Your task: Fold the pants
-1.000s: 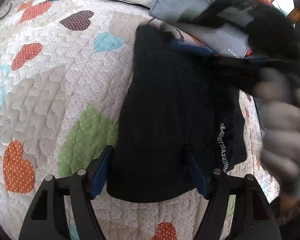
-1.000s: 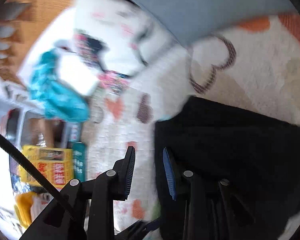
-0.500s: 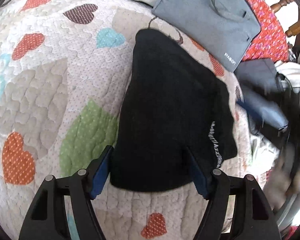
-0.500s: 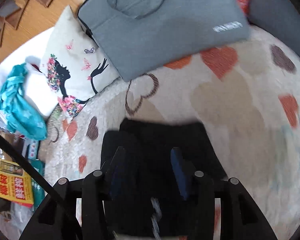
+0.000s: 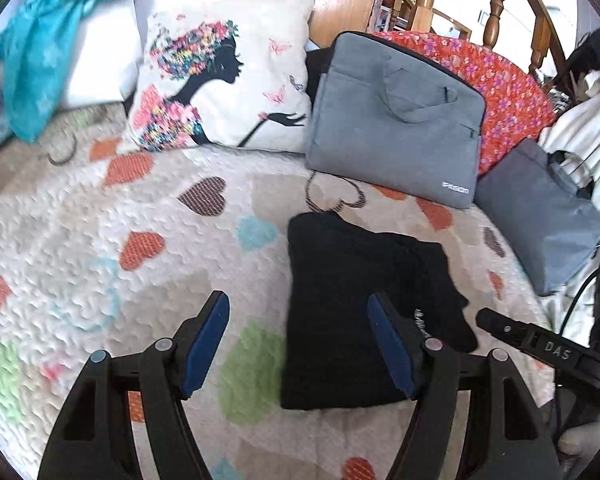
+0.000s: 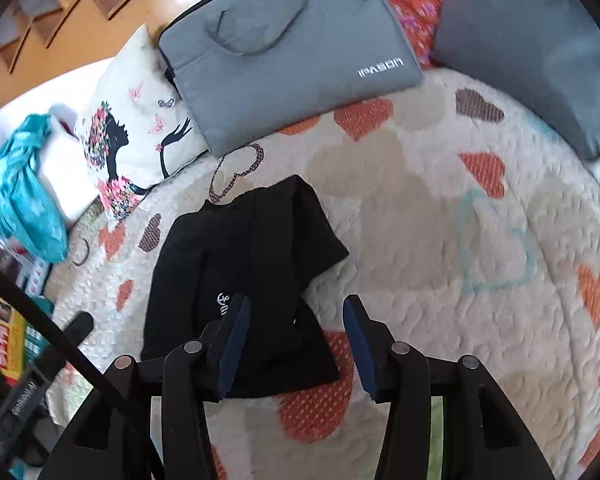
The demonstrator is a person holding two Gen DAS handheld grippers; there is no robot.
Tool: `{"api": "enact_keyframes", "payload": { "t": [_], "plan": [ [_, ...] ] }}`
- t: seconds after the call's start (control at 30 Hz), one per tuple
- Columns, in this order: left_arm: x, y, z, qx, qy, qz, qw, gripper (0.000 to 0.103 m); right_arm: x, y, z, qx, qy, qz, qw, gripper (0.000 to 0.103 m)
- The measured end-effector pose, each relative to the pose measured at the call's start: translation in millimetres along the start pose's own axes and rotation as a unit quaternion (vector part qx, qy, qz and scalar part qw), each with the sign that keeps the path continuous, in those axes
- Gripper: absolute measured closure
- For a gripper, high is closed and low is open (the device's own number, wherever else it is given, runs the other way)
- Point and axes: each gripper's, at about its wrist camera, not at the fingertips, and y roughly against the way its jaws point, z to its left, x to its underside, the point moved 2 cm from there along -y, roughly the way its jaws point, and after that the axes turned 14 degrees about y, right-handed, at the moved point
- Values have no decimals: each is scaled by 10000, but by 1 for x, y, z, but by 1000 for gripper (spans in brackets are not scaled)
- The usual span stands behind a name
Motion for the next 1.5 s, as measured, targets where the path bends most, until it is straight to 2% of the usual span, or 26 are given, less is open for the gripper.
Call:
{"api": "enact_keyframes", "payload": {
  "t": [0.1,0.3,0.63,1.5],
  "plan": [
    [1,-4,-3,-258,-172,-69,9995,32,-2,-5,0,-94,9,-16,10000,51],
    [7,-14,-6,-422,-309,91,9986,32,-6,-10,9,-17,281,-48,9996,51],
    [13,-18,-11,-462,-412,232,9978,32,-4,-10,23,-25,611,-24,9981,47],
    [18,-26,-8,-583,-480,445,9961,32,-1,-15,21,-2,558,77,9984,41]
  ]
}}
